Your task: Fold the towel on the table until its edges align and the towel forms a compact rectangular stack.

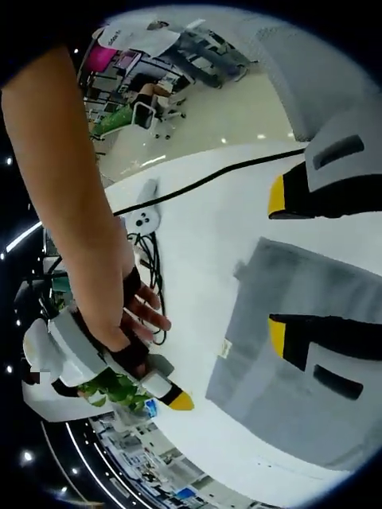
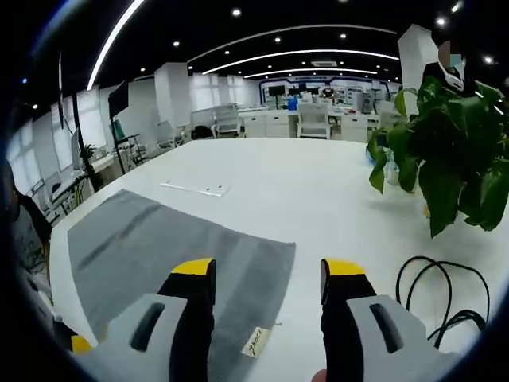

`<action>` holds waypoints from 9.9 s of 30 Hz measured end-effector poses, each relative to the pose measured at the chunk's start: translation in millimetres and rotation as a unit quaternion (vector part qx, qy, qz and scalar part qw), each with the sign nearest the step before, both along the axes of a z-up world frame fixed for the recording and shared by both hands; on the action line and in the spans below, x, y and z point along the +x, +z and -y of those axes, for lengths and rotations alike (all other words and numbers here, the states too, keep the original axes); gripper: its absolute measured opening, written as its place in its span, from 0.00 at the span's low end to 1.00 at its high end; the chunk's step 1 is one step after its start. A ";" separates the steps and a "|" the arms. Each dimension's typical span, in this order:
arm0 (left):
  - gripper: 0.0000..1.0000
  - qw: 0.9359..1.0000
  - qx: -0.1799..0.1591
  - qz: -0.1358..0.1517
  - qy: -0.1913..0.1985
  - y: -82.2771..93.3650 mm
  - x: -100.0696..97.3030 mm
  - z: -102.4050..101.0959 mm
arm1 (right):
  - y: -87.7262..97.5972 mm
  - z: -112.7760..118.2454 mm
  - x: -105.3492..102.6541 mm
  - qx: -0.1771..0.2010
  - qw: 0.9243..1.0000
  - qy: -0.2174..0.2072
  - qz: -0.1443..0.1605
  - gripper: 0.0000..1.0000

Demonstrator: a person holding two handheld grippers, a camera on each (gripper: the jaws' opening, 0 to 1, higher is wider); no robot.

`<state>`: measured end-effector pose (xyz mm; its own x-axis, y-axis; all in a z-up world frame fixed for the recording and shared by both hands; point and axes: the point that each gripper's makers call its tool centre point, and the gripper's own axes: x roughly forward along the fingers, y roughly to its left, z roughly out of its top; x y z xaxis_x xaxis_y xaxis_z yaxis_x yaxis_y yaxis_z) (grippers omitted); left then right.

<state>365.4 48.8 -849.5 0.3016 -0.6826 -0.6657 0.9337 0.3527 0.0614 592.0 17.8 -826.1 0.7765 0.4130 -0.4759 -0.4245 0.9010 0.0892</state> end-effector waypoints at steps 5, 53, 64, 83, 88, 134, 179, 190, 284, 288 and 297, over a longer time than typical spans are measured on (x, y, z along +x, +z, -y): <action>0.46 1.000 0.003 -0.008 -0.010 -10.8 4.0 12.9 | -13.5 -5.2 10.5 -0.009 1.000 0.005 -0.002 0.49; 0.23 0.998 0.032 -0.035 -0.052 -63.3 1.8 26.5 | -88.6 -21.1 83.1 -0.078 0.996 0.017 -0.038 0.22; 0.07 0.994 0.004 -0.101 0.032 -62.7 6.7 27.3 | -82.8 -27.8 62.2 -0.045 0.997 0.031 -0.057 0.04; 0.04 0.991 -0.054 -0.119 0.004 -33.4 -9.3 75.3 | -67.0 35.1 37.2 -0.071 0.996 0.006 -0.062 0.00; 0.03 0.991 -0.076 -0.114 0.006 -14.5 -9.3 81.9 | -54.9 49.8 35.4 -0.087 0.995 0.004 -0.055 0.00; 0.03 0.978 -0.193 -0.003 0.081 136.2 0.8 -15.7 | 97.5 -17.8 38.8 -0.070 0.997 -0.009 -0.006 0.00; 0.03 0.948 -0.306 0.045 0.076 240.1 -2.8 -19.2 | 208.5 -32.7 38.9 -0.127 0.990 0.002 0.055 0.00; 0.03 0.952 -0.287 0.068 0.083 238.1 8.3 -50.7 | 206.3 -55.4 48.5 -0.130 0.990 0.017 0.046 0.00; 0.03 0.904 -0.244 0.090 0.339 161.6 0.2 -358.8 | 150.4 -378.2 46.8 -0.062 0.985 0.159 -0.019 0.00; 0.03 0.909 -0.213 0.103 0.344 146.8 -3.0 -373.6 | 144.2 -390.0 44.0 -0.061 0.984 0.169 -0.021 0.00; 0.03 0.904 -0.207 0.091 0.362 130.8 -8.2 -395.1 | 129.1 -410.2 36.7 -0.067 0.981 0.183 -0.024 0.00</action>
